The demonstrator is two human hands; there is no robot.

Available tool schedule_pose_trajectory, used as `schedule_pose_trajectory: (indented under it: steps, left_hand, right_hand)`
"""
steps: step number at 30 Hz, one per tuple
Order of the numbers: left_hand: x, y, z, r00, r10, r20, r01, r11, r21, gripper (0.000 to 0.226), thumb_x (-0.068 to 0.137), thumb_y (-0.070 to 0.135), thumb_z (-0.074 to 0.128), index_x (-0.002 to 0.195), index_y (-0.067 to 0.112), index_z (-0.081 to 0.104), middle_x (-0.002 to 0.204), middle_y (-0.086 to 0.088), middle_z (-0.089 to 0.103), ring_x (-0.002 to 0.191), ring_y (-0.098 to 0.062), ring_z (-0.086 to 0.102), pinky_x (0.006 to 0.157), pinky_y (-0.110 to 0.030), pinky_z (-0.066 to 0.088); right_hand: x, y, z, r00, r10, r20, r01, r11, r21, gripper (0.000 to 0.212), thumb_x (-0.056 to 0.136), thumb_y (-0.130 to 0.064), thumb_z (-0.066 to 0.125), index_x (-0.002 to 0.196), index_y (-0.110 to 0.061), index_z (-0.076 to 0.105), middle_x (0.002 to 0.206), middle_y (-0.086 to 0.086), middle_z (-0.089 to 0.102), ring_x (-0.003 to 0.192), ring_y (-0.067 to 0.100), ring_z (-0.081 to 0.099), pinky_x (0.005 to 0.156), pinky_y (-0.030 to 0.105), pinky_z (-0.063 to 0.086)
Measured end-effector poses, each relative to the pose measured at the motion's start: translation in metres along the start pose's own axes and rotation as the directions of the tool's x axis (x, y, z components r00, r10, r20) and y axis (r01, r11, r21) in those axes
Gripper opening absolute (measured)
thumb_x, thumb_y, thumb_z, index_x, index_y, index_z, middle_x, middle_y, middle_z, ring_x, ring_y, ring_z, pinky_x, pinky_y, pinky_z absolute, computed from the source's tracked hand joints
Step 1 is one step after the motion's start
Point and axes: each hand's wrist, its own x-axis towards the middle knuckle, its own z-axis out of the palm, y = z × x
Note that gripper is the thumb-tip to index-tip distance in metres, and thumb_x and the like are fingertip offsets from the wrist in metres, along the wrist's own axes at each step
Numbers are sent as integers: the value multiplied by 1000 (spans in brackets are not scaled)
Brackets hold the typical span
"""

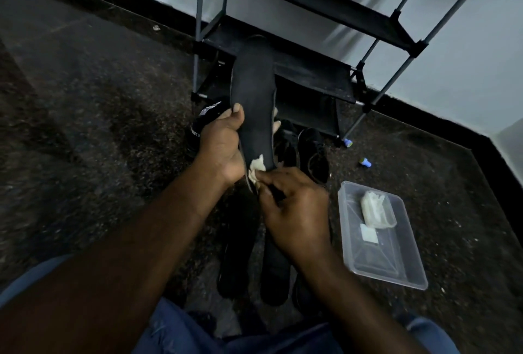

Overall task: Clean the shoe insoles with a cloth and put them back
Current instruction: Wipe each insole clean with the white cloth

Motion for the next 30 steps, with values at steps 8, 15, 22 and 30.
schedule_pose_trajectory:
  steps: [8, 15, 22, 30]
  left_hand:
    - [7, 13, -9, 995, 97, 4, -97, 992, 80, 34, 112, 22, 41, 134, 2, 56, 126, -29, 67, 112, -40, 71, 87, -46, 62]
    - [4, 3, -13, 997, 71, 3, -71, 986, 154, 33, 112, 25, 41, 136, 8, 55, 121, -27, 70, 110, -43, 71, 90, -52, 59]
    - [-3, -2, -13, 999, 6, -35, -3, 994, 105, 35, 112, 24, 42, 143, 11, 50, 129, -28, 66, 106, -45, 72, 81, -53, 63]
    - [4, -8, -49, 980, -5, -198, 111, 844, 525, 29, 107, 10, 47, 131, 6, 63, 130, -19, 68, 123, -41, 62, 105, -57, 51]
  right_hand:
    - [0, 23, -18, 892, 451, -38, -429, 869, 248, 13, 88, -19, 80, 100, -26, 82, 96, -15, 78, 95, -1, 72, 93, 37, 59]
    - [-2, 10, -2, 873, 487, 18, -452, 796, 403, 15, 90, -14, 79, 101, -23, 81, 97, -13, 79, 94, 2, 73, 88, 29, 58]
    - [-16, 15, 8, 968, 249, 9, -247, 953, 177, 15, 89, -16, 79, 101, -24, 82, 98, -16, 74, 87, 0, 70, 77, 17, 54]
    - [-40, 42, 19, 676, 710, 197, -682, 501, 533, 12, 90, -9, 77, 99, -16, 79, 92, 4, 80, 87, 21, 76, 83, 32, 60]
